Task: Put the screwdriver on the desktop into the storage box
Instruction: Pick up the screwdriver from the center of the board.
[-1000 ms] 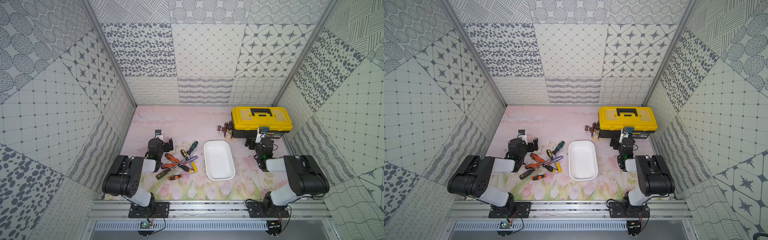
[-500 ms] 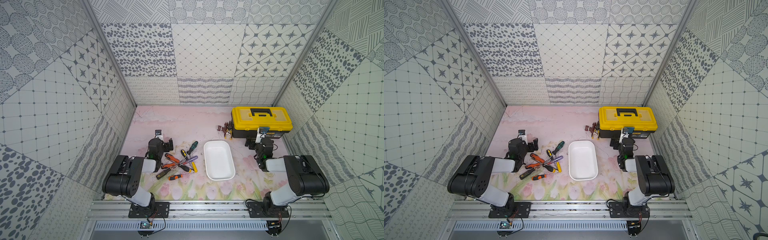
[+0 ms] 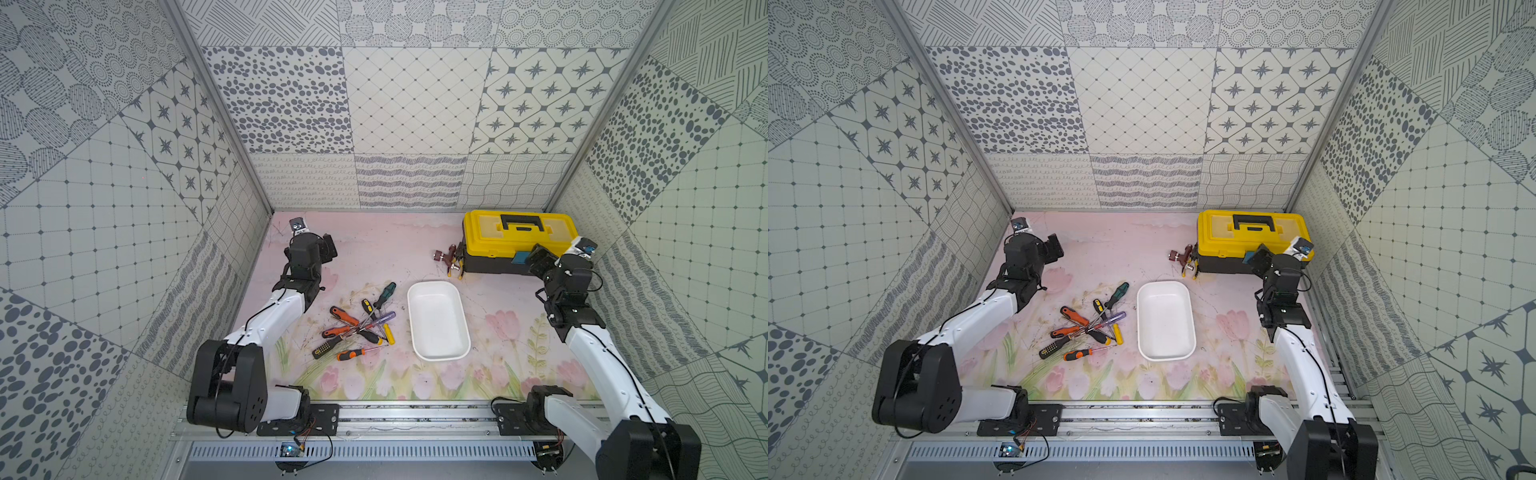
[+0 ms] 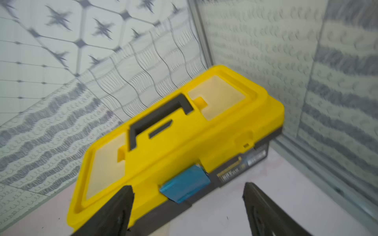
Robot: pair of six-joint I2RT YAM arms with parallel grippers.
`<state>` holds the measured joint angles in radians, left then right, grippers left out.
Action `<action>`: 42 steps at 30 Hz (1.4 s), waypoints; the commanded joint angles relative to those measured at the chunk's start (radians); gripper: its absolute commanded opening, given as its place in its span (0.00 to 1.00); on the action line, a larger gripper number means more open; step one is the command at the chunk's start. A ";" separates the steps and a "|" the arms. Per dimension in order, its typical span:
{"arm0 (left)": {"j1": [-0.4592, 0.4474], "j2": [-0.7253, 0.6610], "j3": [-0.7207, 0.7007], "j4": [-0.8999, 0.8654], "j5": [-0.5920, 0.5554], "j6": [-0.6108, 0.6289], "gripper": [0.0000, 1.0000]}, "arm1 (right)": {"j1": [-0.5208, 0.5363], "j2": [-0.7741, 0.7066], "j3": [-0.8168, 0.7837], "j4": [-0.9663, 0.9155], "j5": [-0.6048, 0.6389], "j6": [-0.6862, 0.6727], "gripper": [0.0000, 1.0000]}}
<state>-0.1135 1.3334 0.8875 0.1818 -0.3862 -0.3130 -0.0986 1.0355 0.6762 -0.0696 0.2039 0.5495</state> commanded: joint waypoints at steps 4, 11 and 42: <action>-0.223 -0.095 0.032 -0.484 0.111 -0.387 0.78 | 0.308 0.017 0.114 -0.491 0.073 0.104 0.93; -0.409 0.172 0.115 -0.407 0.287 -0.308 0.74 | 0.686 -0.008 0.222 -0.688 0.253 0.115 0.93; -0.499 0.556 0.266 -0.512 -0.036 -0.303 0.34 | 0.823 -0.126 0.126 -0.634 0.159 0.221 0.71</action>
<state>-0.6136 1.8660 1.1275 -0.2726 -0.3229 -0.6216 0.7021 0.9394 0.8219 -0.7769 0.3473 0.7479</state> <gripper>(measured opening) 0.349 0.711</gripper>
